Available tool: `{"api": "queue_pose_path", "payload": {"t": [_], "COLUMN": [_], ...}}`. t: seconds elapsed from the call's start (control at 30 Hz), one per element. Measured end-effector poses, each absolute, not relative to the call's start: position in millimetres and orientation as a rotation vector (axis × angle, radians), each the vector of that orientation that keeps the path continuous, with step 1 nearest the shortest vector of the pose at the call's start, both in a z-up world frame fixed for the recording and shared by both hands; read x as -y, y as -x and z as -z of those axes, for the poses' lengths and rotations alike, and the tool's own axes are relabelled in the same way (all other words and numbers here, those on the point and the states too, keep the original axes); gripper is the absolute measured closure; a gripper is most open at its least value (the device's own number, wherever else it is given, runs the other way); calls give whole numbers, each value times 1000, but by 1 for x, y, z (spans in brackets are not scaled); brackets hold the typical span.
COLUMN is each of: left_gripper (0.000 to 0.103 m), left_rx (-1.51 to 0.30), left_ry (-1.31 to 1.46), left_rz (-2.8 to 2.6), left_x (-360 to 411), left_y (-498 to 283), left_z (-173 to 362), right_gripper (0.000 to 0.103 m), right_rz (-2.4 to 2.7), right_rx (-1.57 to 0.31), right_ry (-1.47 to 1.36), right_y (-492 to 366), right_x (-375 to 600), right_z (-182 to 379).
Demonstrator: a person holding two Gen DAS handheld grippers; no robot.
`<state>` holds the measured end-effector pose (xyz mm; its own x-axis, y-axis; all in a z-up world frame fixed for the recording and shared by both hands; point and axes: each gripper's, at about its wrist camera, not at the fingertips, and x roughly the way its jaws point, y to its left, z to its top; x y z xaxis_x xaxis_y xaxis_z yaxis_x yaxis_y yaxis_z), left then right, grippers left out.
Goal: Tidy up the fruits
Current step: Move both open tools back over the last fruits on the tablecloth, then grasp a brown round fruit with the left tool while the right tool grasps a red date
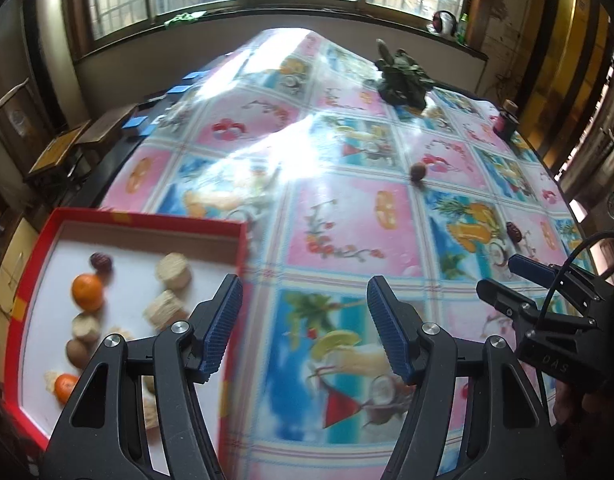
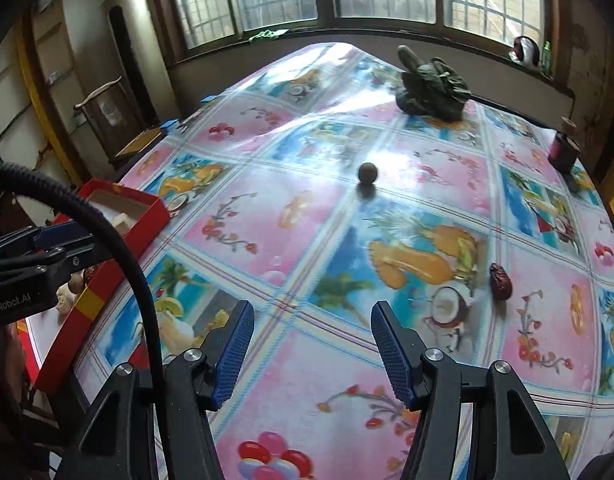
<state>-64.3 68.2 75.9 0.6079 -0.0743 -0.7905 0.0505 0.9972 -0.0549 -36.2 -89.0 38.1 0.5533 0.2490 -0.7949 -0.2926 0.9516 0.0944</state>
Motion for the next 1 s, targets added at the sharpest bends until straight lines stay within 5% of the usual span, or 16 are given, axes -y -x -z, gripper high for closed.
{"api": "queue_pose_path", "payload": {"t": [0.47, 0.83, 0.9, 1.0], "left_gripper": [38, 38, 38, 38], "left_rx": [-955, -1023, -1021, -1043], "left_ry": [-25, -63, -60, -56], "left_rz": [255, 306, 310, 336], "left_x": [0, 27, 29, 37], "left_y": [-10, -69, -78, -92], "left_z": [-81, -61, -59, -53], "right_gripper": [45, 73, 86, 86], "right_rz": [-32, -63, -64, -67], "right_rx": [-947, -993, -990, -989], "right_ry": [-21, 53, 51, 19], "right_y": [6, -24, -23, -24], "right_x": [203, 197, 199, 205], "right_z": [-34, -8, -8, -9]}}
